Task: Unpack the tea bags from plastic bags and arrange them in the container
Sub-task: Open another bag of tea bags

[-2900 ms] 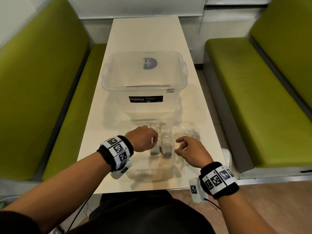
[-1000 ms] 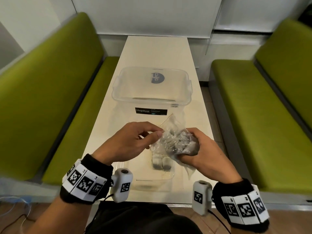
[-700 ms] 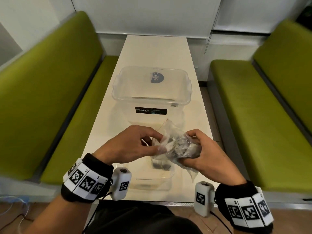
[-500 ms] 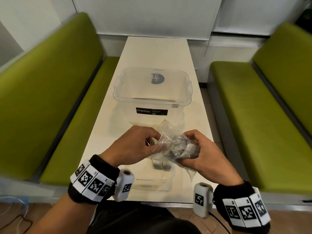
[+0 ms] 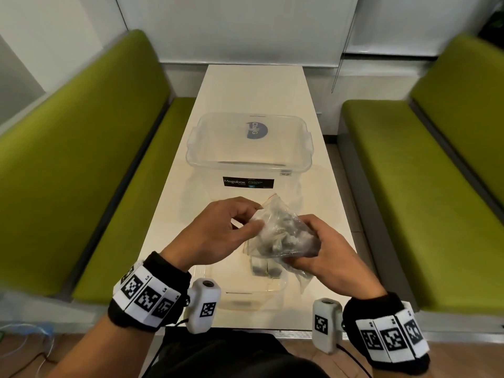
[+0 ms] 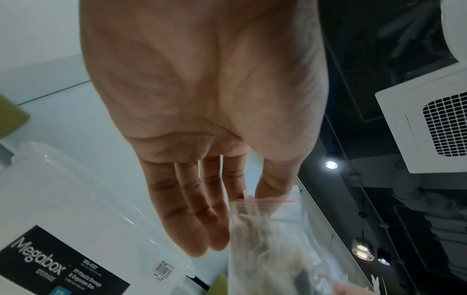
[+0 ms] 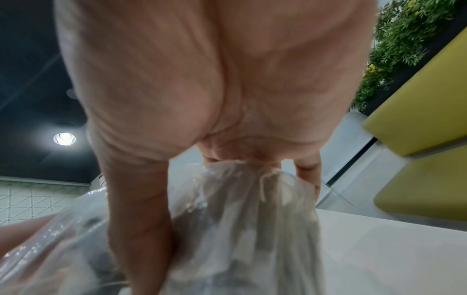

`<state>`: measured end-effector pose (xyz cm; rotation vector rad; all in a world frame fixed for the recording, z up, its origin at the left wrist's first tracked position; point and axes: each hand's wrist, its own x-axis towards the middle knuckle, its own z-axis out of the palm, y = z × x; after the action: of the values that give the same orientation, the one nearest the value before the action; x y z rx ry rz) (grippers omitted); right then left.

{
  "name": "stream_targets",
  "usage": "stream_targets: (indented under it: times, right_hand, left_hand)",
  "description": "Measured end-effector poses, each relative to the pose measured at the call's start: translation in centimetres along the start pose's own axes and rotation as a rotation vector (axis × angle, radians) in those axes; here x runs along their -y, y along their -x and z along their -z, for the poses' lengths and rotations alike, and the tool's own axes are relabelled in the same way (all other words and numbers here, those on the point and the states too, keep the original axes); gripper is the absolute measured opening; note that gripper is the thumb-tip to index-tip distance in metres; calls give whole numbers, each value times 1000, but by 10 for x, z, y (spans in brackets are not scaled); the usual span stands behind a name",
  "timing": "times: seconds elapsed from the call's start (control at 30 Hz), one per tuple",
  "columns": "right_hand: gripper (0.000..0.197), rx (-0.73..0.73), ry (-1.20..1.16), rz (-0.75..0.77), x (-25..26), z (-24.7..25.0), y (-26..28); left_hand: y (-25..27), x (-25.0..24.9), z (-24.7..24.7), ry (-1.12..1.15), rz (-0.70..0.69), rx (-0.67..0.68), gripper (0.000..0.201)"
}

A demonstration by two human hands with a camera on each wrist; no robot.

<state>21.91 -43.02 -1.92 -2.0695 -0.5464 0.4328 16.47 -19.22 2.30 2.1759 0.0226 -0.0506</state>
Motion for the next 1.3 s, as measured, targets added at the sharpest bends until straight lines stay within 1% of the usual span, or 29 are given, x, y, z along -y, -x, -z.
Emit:
stream_targets:
  times: [0.13, 0.3, 0.43, 0.5, 0.6, 0.73, 0.9, 1.0, 1.1, 1.2, 1.23, 1.3]
  right_hand:
    - [59, 5, -16, -16, -7, -2, -4]
    - [56, 37, -48, -63, -13, -3, -7]
    - [55, 43, -91, -80, -18, -4, -12]
    - [55, 40, -91, -82, -22, -5, -14]
    - [55, 21, -84, -110, -34, -4, -17]
    - [53, -44, -66, -208, -61, -1, -22]
    - [45, -117, -102, -386, -104, -2, -30]
    - [38, -153, -28, -512, -123, -6, -33]
    - [46, -157, 52, -585, -130, -13, -37]
    - [53, -168, 96, -613, -135, -21, -41]
    - [58, -169, 91, -621, -135, -23, -42]
    - [78, -151, 96, -630, -135, -25, -42]
  left_hand:
    - [-2, -1, 0, -19, 23, -41, 17]
    - [-5, 3, 3, 43, 58, -110, 11]
    - [-8, 3, 4, 59, 96, -145, 19]
    - [-11, 6, 5, 119, 110, -165, 21]
    - [-15, 13, 7, 269, 125, -191, 21]
    - [-16, 17, 9, 415, 144, -197, 21]
    - [-12, 34, 8, 439, 239, -147, 27]
    - [-8, 40, 5, 457, 261, -139, 23]
    - [-5, 42, 4, 449, 267, -121, 22]
    - [-5, 43, 3, 445, 282, -108, 21]
    - [-4, 44, 2, 445, 284, -105, 20]
    - [-5, 45, 2, 444, 283, -103, 21]
